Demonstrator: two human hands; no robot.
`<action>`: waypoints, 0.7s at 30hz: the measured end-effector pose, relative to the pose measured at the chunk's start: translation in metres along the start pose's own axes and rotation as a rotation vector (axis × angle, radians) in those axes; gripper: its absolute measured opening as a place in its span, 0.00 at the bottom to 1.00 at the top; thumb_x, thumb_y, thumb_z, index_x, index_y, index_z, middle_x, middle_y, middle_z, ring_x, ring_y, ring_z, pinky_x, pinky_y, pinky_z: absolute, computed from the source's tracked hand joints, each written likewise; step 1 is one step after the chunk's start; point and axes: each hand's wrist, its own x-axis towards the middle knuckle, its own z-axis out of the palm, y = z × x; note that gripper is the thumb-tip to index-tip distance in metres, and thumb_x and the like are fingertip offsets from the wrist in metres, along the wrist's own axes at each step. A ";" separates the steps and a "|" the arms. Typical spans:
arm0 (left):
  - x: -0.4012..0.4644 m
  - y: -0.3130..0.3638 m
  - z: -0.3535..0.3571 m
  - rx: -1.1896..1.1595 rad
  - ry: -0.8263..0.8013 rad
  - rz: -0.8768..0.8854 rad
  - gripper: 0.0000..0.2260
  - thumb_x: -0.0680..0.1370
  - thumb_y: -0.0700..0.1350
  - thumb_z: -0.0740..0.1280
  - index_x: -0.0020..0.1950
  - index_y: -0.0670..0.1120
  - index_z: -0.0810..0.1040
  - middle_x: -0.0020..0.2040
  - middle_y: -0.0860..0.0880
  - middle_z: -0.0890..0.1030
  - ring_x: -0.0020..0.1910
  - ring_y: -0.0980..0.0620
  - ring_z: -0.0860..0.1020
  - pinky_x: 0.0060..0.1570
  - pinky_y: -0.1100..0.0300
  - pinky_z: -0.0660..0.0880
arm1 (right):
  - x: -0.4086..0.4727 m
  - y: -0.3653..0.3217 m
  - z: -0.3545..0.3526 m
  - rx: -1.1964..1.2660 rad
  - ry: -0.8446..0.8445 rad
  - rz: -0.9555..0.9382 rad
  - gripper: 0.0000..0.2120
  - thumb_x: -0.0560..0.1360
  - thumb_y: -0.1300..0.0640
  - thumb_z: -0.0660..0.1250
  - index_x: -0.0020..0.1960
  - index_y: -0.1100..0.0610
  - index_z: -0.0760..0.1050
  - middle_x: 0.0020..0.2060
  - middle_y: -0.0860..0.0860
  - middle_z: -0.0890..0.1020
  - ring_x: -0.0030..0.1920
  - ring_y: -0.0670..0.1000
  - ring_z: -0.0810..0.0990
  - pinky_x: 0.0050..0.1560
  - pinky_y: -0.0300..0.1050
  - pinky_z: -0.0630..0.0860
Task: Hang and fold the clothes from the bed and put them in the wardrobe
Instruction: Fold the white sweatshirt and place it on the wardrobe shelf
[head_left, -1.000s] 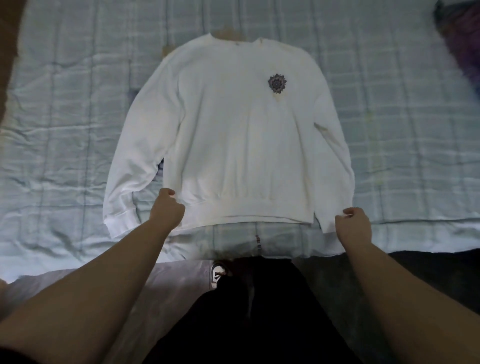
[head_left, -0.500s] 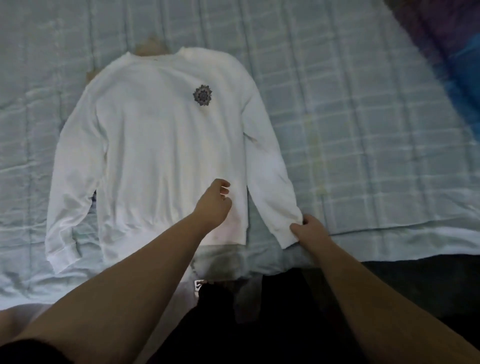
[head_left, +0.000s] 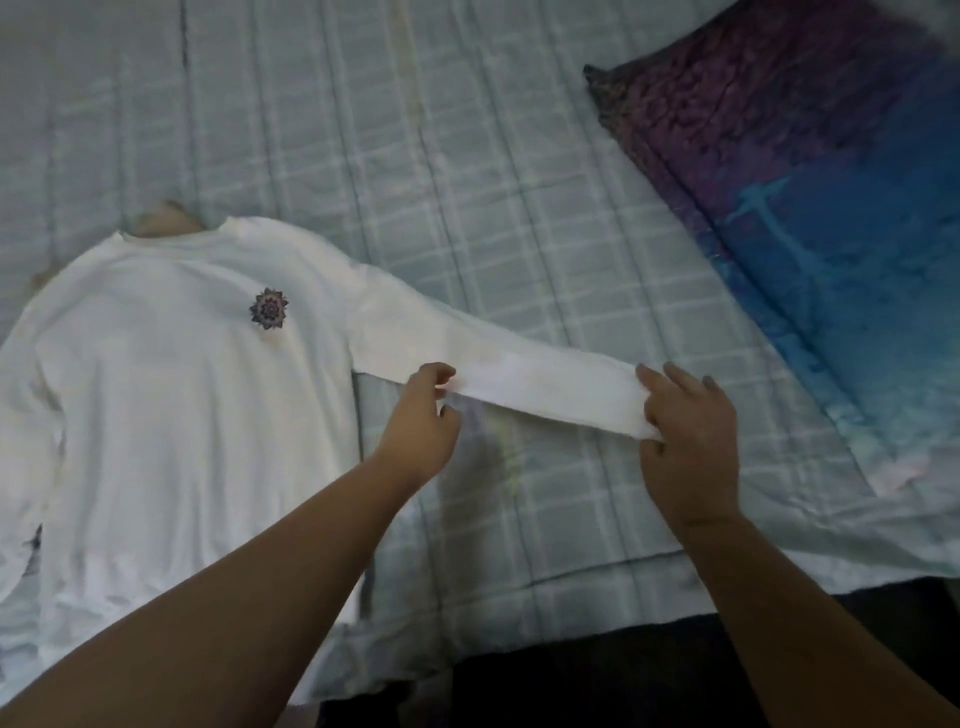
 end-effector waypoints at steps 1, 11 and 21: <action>0.005 0.003 0.006 -0.012 0.002 0.005 0.21 0.77 0.36 0.59 0.69 0.49 0.68 0.65 0.53 0.72 0.61 0.56 0.72 0.57 0.61 0.70 | -0.003 0.010 0.008 -0.050 -0.023 -0.054 0.13 0.64 0.69 0.63 0.46 0.58 0.76 0.61 0.54 0.81 0.65 0.60 0.75 0.68 0.65 0.64; 0.016 -0.024 0.048 0.213 -0.214 -0.015 0.25 0.76 0.36 0.62 0.74 0.45 0.66 0.72 0.45 0.68 0.70 0.47 0.68 0.65 0.65 0.59 | -0.061 0.050 0.067 0.261 -0.121 0.546 0.18 0.72 0.66 0.56 0.59 0.62 0.75 0.61 0.58 0.77 0.61 0.54 0.73 0.67 0.42 0.65; 0.022 -0.008 0.050 0.268 -0.180 0.042 0.27 0.76 0.36 0.60 0.76 0.46 0.65 0.76 0.46 0.65 0.74 0.48 0.63 0.72 0.60 0.57 | 0.002 0.058 0.087 0.224 -0.332 1.046 0.16 0.72 0.53 0.73 0.55 0.61 0.79 0.50 0.61 0.82 0.53 0.61 0.81 0.50 0.48 0.73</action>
